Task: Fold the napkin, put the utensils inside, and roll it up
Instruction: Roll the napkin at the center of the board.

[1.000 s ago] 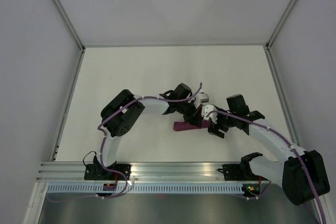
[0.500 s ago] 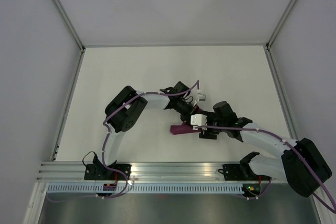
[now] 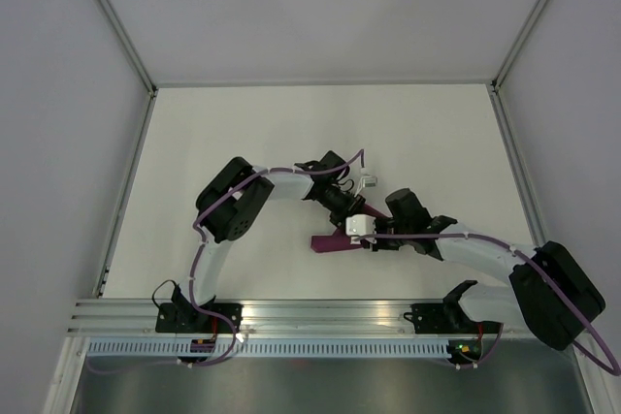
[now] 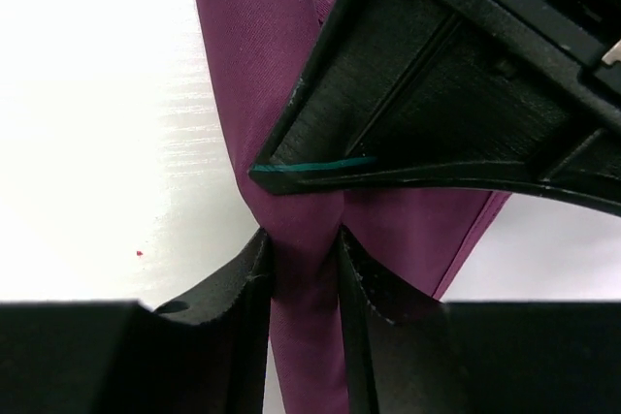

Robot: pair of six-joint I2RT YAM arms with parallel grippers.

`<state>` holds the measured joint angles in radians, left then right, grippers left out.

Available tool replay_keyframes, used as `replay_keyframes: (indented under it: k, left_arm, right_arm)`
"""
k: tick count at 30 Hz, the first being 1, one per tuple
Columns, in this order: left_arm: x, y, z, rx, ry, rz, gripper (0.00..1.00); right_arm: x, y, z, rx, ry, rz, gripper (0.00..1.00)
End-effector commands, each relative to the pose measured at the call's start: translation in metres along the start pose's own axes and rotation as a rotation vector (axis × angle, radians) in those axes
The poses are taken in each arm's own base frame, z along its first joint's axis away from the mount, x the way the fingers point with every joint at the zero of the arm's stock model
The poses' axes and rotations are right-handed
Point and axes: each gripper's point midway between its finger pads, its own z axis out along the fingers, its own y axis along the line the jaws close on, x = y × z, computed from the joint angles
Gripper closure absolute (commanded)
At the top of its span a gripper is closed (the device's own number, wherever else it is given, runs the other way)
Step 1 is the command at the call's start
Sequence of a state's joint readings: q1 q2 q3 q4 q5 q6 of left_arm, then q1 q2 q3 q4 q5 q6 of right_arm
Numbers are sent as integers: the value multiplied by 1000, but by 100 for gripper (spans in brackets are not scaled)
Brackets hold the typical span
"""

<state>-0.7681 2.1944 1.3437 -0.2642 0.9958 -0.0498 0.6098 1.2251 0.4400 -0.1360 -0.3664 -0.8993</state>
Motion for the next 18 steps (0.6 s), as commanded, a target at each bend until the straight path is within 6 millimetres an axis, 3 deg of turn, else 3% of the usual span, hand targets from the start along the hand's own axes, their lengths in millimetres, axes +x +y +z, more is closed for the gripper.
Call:
replay_keyframes:
  k: [1, 10, 14, 16, 17, 18]
  left_arm:
    - [43, 39, 0, -189, 105, -157, 70]
    - [-22, 12, -42, -253, -73, -73, 65]
    - [-41, 5, -65, -313, -166, -48, 66]
    - [-38, 8, -74, -351, -204, -74, 66]
    - [-50, 2, -87, -374, -264, -44, 66]
    - [-44, 7, -91, -402, -281, -76, 67]
  right_arm:
    - [18, 18, 1, -87, 79, 30, 76]
    - [18, 40, 2, -275, 119, 80, 85]
    - [17, 46, 3, -345, 127, 111, 86]
    - [15, 47, 4, -378, 119, 131, 86]
    - [15, 47, 4, -391, 118, 142, 87]
    - [18, 52, 5, -423, 130, 154, 87]
